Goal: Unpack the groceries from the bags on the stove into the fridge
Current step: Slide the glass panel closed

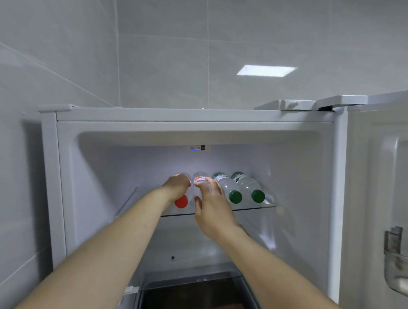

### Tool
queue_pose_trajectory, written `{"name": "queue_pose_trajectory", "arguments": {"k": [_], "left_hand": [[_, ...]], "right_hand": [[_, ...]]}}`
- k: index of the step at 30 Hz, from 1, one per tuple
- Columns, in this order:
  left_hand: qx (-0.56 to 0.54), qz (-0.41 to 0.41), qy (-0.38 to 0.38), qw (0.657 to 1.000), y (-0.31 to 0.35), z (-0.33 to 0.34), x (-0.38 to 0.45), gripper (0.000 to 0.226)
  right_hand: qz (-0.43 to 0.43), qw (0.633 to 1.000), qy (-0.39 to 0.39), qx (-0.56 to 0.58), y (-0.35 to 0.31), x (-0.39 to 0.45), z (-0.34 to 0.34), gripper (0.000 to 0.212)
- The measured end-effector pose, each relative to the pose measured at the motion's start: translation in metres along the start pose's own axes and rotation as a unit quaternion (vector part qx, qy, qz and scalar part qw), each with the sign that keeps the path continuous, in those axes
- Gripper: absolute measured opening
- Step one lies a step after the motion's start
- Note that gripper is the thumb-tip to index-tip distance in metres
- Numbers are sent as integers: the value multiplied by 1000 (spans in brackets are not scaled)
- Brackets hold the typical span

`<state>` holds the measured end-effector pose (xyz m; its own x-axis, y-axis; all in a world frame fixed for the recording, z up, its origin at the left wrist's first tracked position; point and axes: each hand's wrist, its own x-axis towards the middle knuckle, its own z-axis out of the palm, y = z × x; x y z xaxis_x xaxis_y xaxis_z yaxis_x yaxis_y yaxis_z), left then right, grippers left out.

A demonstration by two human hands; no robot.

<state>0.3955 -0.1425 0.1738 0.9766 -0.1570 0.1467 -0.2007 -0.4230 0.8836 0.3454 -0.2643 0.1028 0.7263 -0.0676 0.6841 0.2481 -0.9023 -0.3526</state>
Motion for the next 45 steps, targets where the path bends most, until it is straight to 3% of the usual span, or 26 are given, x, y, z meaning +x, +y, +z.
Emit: {"name": "queue_pose_trajectory", "arguments": {"k": [1,4,6,13,18,21,32,40,45], "left_hand": [[-18,0,-11,1000,-1,3,0,15],[-76,-25,-7,997,-10,9,5,57],[-93,-26,19,995,-14,9,6,63],[-53,7,56,997,-19,9,-1,46],[-49,39,50,997,-23,6,-4,56],[-27,62,53,996,-25,8,-2,41],[-3,64,53,997,-19,11,-12,50],[41,89,62,993,-18,17,-27,35],[82,121,43,988,-27,15,-58,46]], "right_hand": [[-1,1000,0,-2,1,0,0,42],[0,1000,1,-9,3,1,2,45],[1,1000,-2,-10,3,2,5,47],[14,999,-28,-22,1,-1,-2,52],[-5,997,-30,-73,7,-12,-14,54],[-12,998,-13,-66,10,-14,-11,57],[40,997,-57,-40,9,-4,-7,59],[44,996,-74,-17,7,-10,-14,64],[43,997,-60,20,5,-27,-20,72]]}}
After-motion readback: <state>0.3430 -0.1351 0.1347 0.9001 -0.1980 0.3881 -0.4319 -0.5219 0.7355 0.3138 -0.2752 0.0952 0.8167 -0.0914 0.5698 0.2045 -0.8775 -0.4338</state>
